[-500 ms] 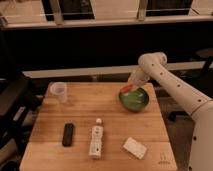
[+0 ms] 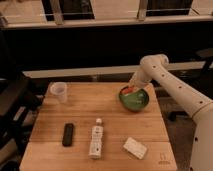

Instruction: Place the pepper in the ceramic bowl

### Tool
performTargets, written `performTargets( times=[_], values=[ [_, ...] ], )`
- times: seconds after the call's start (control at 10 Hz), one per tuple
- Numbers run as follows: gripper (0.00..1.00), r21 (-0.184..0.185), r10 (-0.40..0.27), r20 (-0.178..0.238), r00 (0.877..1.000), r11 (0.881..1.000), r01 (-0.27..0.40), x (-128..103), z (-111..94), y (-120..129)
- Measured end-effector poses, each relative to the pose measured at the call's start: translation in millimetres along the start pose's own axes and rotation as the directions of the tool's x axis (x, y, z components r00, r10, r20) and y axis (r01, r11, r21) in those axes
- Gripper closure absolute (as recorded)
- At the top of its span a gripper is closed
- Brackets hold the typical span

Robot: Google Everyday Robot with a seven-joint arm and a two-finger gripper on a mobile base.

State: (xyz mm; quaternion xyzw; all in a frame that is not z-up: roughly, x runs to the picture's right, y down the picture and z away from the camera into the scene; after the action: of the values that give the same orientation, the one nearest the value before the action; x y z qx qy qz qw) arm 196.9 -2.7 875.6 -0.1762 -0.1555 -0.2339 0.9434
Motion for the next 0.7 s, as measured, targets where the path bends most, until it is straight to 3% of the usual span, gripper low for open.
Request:
performTargets(
  times=[0.7],
  values=[
    [1.0, -0.006, 0.008, 0.001, 1.0, 1.0, -0.008, 7, 8, 11]
  ],
)
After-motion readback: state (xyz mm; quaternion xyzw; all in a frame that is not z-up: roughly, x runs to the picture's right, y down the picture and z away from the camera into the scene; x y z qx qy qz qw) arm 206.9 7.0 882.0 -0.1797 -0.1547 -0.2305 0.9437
